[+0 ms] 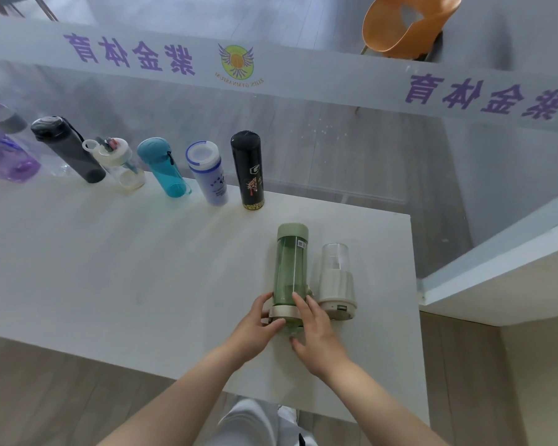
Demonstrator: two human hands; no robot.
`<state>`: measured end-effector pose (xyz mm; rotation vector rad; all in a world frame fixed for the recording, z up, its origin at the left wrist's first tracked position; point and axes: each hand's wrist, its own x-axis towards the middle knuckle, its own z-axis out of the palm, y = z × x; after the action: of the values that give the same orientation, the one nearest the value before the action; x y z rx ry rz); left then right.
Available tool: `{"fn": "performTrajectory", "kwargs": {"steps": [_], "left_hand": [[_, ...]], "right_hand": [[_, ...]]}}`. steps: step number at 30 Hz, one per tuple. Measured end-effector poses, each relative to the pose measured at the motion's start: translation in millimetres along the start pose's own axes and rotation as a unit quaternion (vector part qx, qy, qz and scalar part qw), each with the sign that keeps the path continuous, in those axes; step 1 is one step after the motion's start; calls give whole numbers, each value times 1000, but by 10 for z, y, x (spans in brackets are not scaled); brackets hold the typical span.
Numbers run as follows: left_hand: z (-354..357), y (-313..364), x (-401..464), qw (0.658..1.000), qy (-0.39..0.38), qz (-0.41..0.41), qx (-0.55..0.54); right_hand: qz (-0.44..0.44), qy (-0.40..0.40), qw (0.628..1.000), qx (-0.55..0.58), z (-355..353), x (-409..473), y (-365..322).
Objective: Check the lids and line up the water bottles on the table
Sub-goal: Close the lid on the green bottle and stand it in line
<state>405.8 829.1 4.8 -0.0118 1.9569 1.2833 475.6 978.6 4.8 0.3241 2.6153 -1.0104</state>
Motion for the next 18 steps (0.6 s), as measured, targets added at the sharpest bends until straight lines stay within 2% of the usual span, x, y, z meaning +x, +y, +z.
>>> {"fn": "performTrajectory", "kwargs": {"steps": [6, 14, 18], "left_hand": [[-52, 70, -17, 1000, 5, 13, 12], [-100, 316, -115, 998, 4, 17, -64], [-135, 439, -199, 998, 6, 29, -52]], "right_hand": [[-17, 29, 999, -22, -31, -23, -31], [-42, 83, 995, -45, -136, -74, -180], [-81, 134, 987, -42, -232, -71, -234]]}}
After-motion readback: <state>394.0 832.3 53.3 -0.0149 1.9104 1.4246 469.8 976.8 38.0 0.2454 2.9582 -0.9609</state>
